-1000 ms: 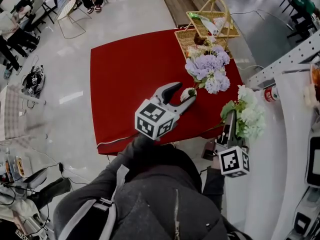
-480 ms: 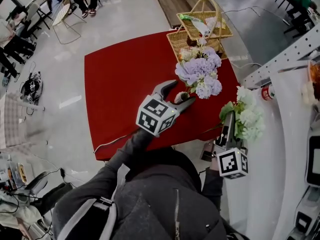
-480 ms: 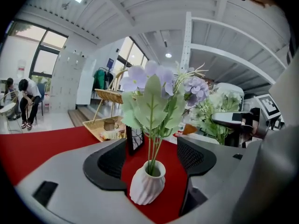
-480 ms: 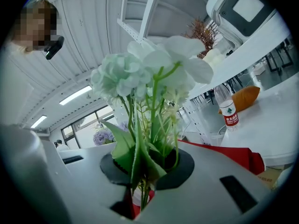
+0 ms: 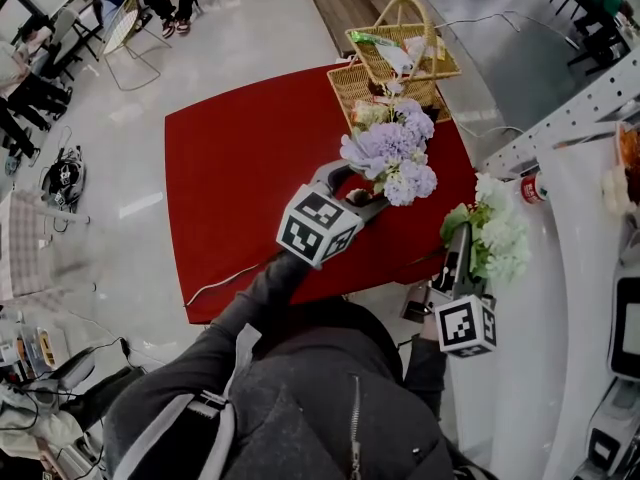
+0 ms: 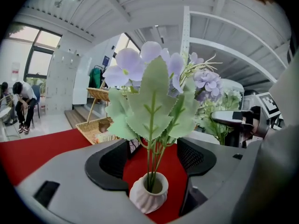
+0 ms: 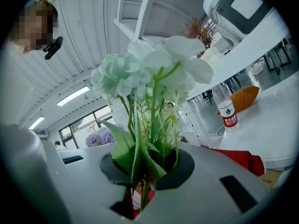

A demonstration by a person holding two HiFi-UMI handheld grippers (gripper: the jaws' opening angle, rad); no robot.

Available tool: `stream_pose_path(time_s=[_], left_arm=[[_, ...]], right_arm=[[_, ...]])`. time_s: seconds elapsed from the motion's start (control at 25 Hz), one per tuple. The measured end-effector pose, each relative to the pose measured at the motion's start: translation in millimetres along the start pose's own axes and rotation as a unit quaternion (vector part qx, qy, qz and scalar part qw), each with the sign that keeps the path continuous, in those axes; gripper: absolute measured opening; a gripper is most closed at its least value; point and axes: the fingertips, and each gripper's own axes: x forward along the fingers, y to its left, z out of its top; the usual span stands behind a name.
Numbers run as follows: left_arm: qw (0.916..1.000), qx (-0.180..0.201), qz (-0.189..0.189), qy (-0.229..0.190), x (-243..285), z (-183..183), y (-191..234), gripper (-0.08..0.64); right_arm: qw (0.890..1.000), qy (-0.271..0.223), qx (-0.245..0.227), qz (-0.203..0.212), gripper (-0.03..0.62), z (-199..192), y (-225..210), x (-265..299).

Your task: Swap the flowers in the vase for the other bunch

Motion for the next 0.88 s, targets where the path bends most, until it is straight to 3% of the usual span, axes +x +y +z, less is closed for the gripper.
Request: stream_pose_path(time_s=[0.12, 0.36, 0.88], left_arm=[[1.0, 0.0, 0.001, 0.002, 3.5, 1.3, 1.0, 0.329], [0.9999, 0.0, 0.007, -0.008, 3.3, 5.2, 4.5, 0.202], [0.9999, -0.008, 0.0, -0.012, 2.0, 8.1, 2.5, 0.115]], right_arm=[[1.0, 0.0, 0.001, -0.003, 0.06, 1.1, -3.6, 1.4], [1.0, -0.002, 0.002, -0.006, 0.06, 1.5, -7.0, 2.6], [1.0, -0.002, 0.005, -0.003, 0.06, 0.2, -8.4, 5.3]])
